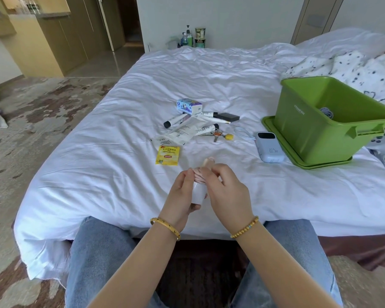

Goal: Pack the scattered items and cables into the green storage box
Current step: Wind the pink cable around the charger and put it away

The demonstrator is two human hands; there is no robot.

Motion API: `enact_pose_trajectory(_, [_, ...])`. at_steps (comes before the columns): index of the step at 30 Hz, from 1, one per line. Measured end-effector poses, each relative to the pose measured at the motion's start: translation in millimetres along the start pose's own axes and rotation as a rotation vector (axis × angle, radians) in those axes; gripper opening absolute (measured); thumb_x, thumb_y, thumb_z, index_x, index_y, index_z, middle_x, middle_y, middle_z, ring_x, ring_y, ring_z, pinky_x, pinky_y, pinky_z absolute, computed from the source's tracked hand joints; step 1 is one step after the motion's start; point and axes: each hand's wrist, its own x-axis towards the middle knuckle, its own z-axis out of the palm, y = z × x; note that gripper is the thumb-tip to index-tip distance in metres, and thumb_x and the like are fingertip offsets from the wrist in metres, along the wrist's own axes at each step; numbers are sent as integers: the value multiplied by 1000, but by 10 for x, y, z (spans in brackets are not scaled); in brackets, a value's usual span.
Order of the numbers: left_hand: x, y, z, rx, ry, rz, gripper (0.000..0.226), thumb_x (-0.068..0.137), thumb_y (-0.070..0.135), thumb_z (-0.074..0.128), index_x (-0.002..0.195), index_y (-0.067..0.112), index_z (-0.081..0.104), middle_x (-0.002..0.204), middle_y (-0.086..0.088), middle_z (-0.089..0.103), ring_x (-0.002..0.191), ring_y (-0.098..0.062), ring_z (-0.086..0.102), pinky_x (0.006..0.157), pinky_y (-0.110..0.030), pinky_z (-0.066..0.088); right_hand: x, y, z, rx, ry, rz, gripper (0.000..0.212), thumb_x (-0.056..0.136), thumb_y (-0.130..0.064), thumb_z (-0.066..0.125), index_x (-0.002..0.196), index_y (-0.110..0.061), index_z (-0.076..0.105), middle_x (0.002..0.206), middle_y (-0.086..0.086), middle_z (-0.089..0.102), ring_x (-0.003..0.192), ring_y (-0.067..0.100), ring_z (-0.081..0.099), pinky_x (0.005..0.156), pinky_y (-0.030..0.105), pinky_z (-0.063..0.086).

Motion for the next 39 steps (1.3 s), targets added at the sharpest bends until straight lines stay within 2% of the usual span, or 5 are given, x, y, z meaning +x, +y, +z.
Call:
enact_pose_trajectory(10, [32, 29, -11, -204, -83, 7, 37, 96, 48, 34, 113, 31, 61, 93, 2, 65, 77, -12, 58, 63, -28, 44, -121, 42, 74, -166, 308, -275, 20, 85, -14, 47, 104, -17, 53, 91, 7, 66, 70, 14, 60, 50, 22, 50])
enact_pose_trajectory(22, [108, 126, -134, 85, -76, 161, 29, 97, 43, 33, 101, 42, 62, 80, 8, 66, 66, -9, 63, 44, -20, 37, 39, 201, 7, 161, 219, 63, 19, 92, -10, 50, 107, -16, 60, 99, -6, 65, 89, 5, 57, 72, 10, 41])
enact_pose_trajectory(28, [189, 129, -20, 70, 172, 117, 16, 94, 49, 37, 100, 42, 50, 120, 5, 58, 108, -14, 56, 61, -23, 45, 81, 252, 65, 448, -31, 463, 52, 94, -23, 49, 141, -19, 28, 109, -12, 56, 96, -8, 52, 79, -1, 40])
enact_pose_trajectory(31, [237, 181, 74, 30, 191, 98, 20, 96, 43, 38, 105, 31, 51, 114, 5, 58, 104, -15, 57, 63, -25, 48, 132, 238, 5, 580, -191, 536, 39, 97, -36, 39, 135, -29, 39, 124, -10, 56, 116, 7, 53, 102, 27, 43])
enact_pose_trajectory(39, [479, 523, 665, -23, -146, 125, 33, 98, 22, 35, 119, 27, 60, 120, 4, 66, 111, -9, 61, 95, -29, 46, 603, 215, -450, 597, -56, 465, 31, 95, -23, 48, 125, -19, 43, 116, -3, 58, 100, 2, 56, 86, 16, 44])
